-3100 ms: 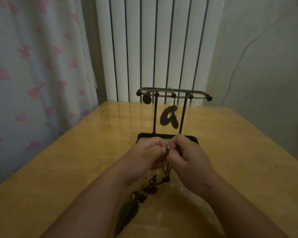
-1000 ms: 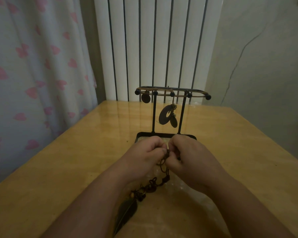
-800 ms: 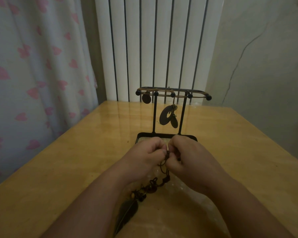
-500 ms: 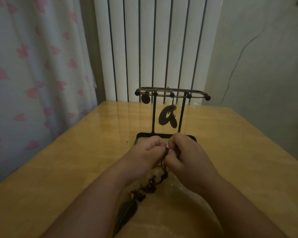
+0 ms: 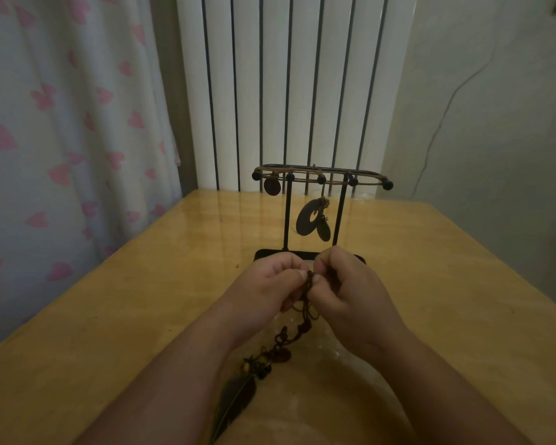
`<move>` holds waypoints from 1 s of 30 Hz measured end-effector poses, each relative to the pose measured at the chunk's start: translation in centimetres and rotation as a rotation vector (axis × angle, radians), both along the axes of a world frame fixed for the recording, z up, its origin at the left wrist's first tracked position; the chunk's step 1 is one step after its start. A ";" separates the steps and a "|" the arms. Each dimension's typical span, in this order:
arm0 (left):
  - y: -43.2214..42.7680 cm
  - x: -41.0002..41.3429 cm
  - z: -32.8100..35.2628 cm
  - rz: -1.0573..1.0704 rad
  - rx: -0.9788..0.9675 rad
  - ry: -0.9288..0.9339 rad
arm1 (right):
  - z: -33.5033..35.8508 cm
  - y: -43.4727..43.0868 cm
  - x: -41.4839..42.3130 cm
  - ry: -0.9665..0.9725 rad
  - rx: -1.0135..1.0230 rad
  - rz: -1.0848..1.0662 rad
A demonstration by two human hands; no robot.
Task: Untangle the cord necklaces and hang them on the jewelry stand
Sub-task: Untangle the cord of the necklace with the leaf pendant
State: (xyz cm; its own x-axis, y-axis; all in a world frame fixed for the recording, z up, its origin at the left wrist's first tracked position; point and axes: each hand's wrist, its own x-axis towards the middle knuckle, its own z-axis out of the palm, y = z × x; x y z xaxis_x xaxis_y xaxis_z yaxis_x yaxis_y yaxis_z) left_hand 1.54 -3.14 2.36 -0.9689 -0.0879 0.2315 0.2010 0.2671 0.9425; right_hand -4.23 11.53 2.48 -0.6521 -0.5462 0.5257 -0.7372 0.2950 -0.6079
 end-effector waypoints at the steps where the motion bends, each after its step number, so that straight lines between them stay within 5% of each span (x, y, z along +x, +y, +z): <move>1: 0.0 0.0 0.0 0.009 -0.012 0.000 | 0.0 0.0 0.0 -0.007 0.004 0.004; 14: 0.4 0.1 0.2 0.109 -0.281 0.024 | 0.8 0.6 0.1 0.092 0.220 -0.059; 19: 0.6 0.0 0.2 0.111 -0.305 0.005 | 0.6 0.5 0.2 0.069 0.148 -0.063; 30: 0.5 0.3 0.6 0.138 -0.114 0.051 | 0.4 0.6 0.1 0.026 0.136 -0.046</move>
State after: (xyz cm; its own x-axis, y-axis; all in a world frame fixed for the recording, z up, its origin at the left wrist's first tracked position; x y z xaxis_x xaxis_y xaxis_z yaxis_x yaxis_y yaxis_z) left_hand 1.86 -2.64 2.97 -0.9363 -0.1891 0.2958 0.2016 0.4002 0.8940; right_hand -4.16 12.11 2.91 -0.6651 -0.5838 0.4657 -0.7360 0.4073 -0.5407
